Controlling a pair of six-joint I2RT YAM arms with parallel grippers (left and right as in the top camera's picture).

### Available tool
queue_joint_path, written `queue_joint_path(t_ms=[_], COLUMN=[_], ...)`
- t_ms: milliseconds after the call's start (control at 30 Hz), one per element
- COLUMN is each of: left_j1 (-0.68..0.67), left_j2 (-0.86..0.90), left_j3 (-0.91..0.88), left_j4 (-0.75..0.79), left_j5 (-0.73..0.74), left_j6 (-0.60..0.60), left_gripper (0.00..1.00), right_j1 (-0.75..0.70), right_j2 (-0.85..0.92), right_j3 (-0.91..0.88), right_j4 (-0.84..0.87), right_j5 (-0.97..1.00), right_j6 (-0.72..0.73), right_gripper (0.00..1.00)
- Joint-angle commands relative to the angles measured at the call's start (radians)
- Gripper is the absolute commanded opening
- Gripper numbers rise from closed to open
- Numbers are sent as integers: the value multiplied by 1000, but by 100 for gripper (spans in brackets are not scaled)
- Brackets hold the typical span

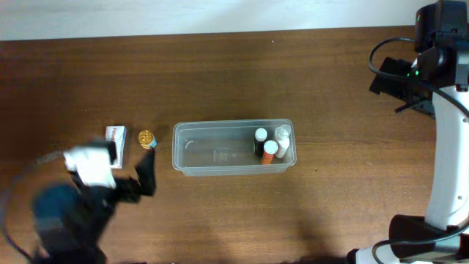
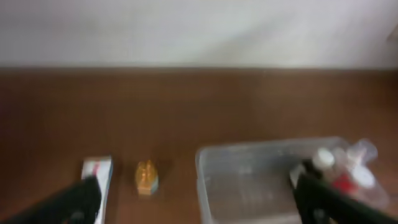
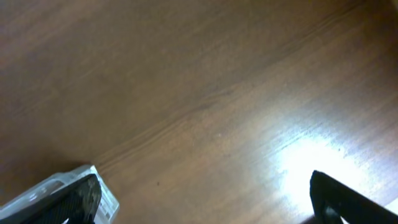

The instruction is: Pack container

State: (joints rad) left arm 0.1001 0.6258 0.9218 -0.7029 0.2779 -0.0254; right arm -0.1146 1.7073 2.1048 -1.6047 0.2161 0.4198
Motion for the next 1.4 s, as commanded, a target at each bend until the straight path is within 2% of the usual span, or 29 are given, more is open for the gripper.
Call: queue_joint_path(t_ms=[0, 67, 133, 267, 467, 700, 867, 1000, 1200, 1367], left_j1=[46, 56, 58, 58, 71, 160, 230, 243, 243, 243], left_j2=[294, 410, 507, 632, 761, 934, 1039, 1102, 1188, 1295], left_j3=[343, 492, 610, 721, 719, 719, 719, 719, 719, 719], left_j4=[-248, -389, -495, -593, -597, -611, -598, -576, -566, -544], left_j5=[42, 18, -28, -200, -215, -211, -115, -108, -115, -212], left_j6=[104, 168, 181, 180, 173, 150, 151, 151, 293, 304], left_gripper=[99, 99, 99, 99, 99, 99, 99, 99, 99, 99], right_j1=[-4, -4, -4, -4, -4, -4, -4, -4, -4, -4], right_j2=[-4, -4, -4, -4, -4, -4, -4, -4, -4, -4], right_j3=[10, 10, 10, 10, 10, 10, 10, 10, 10, 10], right_j4=[0, 0, 0, 0, 0, 0, 0, 0, 0, 0], right_j5=[-2, -2, -2, -2, -2, -2, -2, -2, -2, -2], right_j6=[7, 7, 7, 7, 7, 7, 7, 7, 7, 7], right_gripper=[98, 98, 98, 98, 98, 98, 98, 98, 98, 98])
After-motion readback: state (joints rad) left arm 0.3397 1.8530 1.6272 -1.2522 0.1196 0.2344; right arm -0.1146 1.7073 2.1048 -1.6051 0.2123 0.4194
